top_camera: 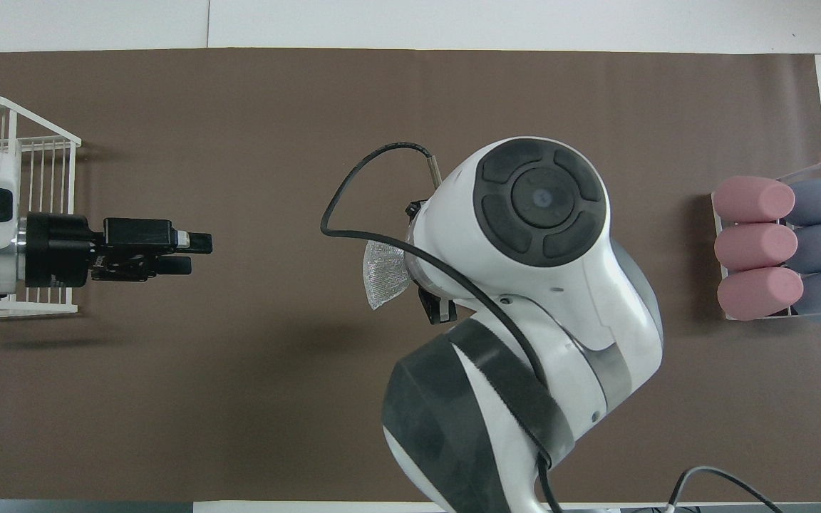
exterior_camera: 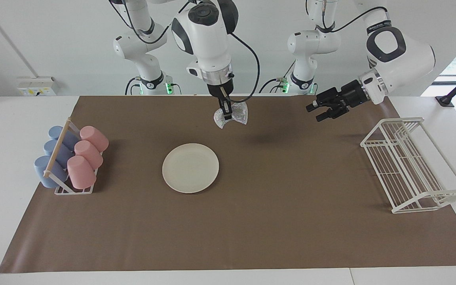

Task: Wipe plate with sponge

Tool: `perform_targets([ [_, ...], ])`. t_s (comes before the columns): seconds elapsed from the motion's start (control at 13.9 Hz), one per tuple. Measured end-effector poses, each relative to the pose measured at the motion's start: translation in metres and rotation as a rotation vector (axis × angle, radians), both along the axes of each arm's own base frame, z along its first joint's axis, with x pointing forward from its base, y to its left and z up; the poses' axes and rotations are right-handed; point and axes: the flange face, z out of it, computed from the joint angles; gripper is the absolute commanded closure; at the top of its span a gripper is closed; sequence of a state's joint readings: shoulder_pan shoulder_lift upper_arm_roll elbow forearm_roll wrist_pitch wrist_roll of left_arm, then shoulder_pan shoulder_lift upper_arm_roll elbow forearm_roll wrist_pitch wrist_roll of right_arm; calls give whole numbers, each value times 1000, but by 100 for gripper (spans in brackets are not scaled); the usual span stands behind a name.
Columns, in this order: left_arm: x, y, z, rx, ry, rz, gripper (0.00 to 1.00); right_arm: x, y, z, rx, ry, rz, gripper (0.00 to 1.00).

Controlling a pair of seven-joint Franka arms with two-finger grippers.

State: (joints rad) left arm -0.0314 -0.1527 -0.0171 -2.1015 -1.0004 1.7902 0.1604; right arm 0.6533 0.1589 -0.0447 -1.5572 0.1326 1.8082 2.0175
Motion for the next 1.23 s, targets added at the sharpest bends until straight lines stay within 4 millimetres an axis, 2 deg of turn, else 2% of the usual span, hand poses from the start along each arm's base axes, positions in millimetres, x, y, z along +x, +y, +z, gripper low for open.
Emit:
perform_targets([
  [0.14,-8,-34,-2,-130,9,-18,0,-17,22,3,-7,1,-28,100],
  [0.36,-22,-66,-21,-274,-26,-62,0,-32,41,2,-8,4,-30,100],
  [0.65,-32,-88,-45,-322,-19,-98,5,-31,40,2,-8,5,-36,100],
  [0.94,-35,-102,-46,-348,-9,-107,7,-31,40,2,-9,5,-38,100],
  [1.01,-36,-104,-46,-351,-8,-110,10,-30,40,2,-9,5,-38,100],
  [1.08,-37,-106,-46,-352,-7,-114,25,-30,40,2,-9,5,-38,100],
  [1.23,-37,-109,-46,-351,-8,-110,74,-30,40,2,-9,5,-38,100],
])
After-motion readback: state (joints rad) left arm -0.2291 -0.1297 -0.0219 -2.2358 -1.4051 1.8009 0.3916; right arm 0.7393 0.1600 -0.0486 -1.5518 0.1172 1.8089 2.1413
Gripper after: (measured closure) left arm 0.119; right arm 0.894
